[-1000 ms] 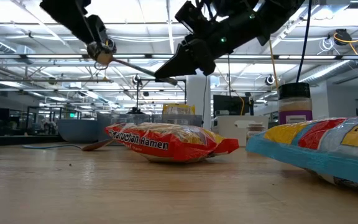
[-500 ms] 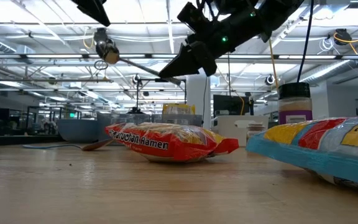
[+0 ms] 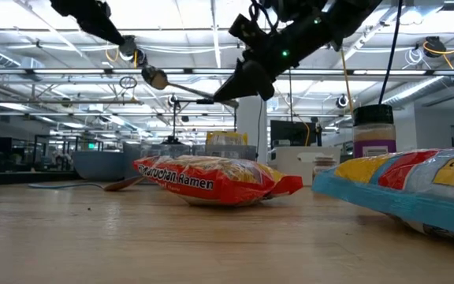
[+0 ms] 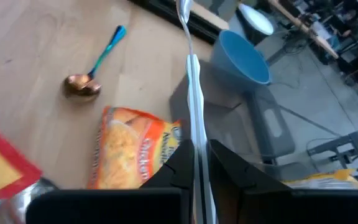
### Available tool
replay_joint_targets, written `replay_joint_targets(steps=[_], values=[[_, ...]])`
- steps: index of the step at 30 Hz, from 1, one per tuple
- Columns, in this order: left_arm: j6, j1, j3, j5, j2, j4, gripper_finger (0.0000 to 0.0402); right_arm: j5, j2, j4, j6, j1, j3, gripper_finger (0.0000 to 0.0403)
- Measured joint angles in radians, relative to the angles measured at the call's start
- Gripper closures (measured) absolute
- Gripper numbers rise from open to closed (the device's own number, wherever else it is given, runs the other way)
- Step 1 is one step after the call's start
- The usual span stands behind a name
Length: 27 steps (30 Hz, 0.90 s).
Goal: Pick & Place Food Item
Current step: Put the blue patterned spoon into the left black bin
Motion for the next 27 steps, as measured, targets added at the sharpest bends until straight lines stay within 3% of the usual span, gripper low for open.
replay_joint_targets(steps=[4,10,17,22,27], values=[[0.000,0.000,-0.126,-0.012,-0.074,0.146,0.0156,-0.130,0.002,0.052,0.028,-0.039,-0.001,0.0386],[0.000,0.000,-0.268,-0.123,-0.148,0.294,0.0156,-0.292,0.002,0.214,0.093,-0.080,-0.050,0.0386],[0.021,0.000,-0.395,-0.171,-0.212,0.529,0.0156,-0.468,0.002,0.778,0.242,-0.102,-0.298,0.0386],[0.102,0.001,-0.513,-0.085,-0.219,0.873,0.0156,-0.519,0.011,1.116,0.350,-0.100,-0.426,0.0386],[0.163,0.015,-0.636,0.052,-0.218,1.233,0.0156,-0.519,0.011,1.149,0.377,-0.069,-0.436,0.0386]])
